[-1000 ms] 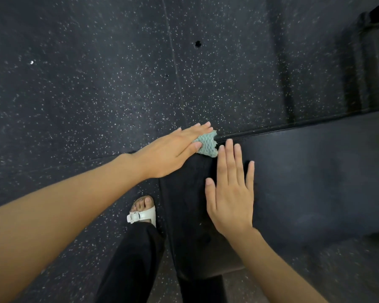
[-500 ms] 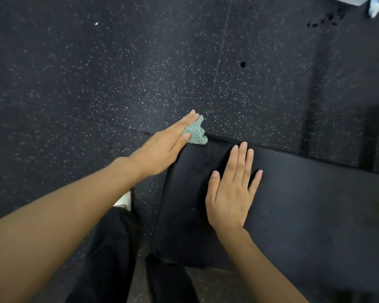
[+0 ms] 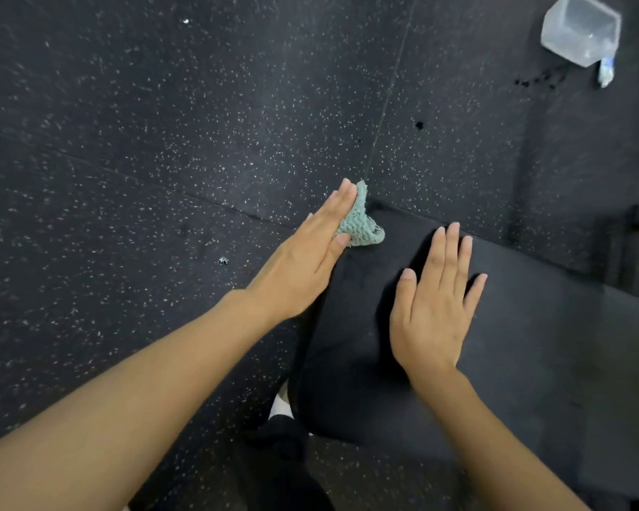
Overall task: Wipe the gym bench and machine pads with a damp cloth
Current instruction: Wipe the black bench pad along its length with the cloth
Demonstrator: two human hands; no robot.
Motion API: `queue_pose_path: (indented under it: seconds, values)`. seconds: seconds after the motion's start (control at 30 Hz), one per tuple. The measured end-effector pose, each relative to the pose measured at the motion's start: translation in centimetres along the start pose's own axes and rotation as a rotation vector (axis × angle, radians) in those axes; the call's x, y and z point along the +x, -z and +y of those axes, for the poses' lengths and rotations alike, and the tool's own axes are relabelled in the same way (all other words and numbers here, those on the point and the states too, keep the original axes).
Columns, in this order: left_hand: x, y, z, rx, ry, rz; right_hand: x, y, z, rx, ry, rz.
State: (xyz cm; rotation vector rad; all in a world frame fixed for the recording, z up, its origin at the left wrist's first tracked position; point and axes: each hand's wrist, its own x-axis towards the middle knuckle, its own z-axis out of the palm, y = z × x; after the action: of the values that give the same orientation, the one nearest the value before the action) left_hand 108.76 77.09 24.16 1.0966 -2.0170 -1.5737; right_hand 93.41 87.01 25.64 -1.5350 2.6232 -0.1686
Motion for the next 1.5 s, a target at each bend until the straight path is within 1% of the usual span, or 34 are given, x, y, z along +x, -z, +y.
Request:
queue_pose_path:
  seconds: [0.1,0.2,0.4,0.6,0.83,1.03,1.27,1.37,1.5]
  values:
    - [-0.2,-0.8,-0.5,-0.119,-0.042,0.044,0.0,0.0,0.1,0.016,0.028,0.001]
    - [0.2,-1.4,-1.1,-0.181,-0.097,0.069,0.0,0.1,0.0,0.028,0.077,-0.006]
    - [1.0,-2.0,-2.5,-0.191,-0.224,0.097,0.2,0.0,0.1,0.031,0.195,-0.007]
    - [1.3,-2.4,-3.1,-0.245,-0.287,0.106,0.2,0.1,0.1,0.062,0.257,-0.041]
    - [0.8,-2.2,-3.4,-0.249,-0.335,0.105,-1.0,0.2,-0.7,0.042,0.307,-0.095]
    - [-1.5,-3.0,-3.9,-0.289,-0.385,0.11,-4.7,-0.1,-2.5,0.021,0.296,-0.105]
    - [-4.8,-4.7,-5.0,-0.394,-0.393,0.106,-4.8,-0.1,-2.6,0.085,0.248,-0.076]
    - [-4.6,-4.7,-5.1,-0.342,-0.4,0.108,-4.7,-0.1,-2.6,0.105,0.239,-0.073]
    - [-2.1,-4.0,-4.3,-0.225,-0.41,0.113,-4.7,-0.2,-2.7,0.09,0.233,-0.077]
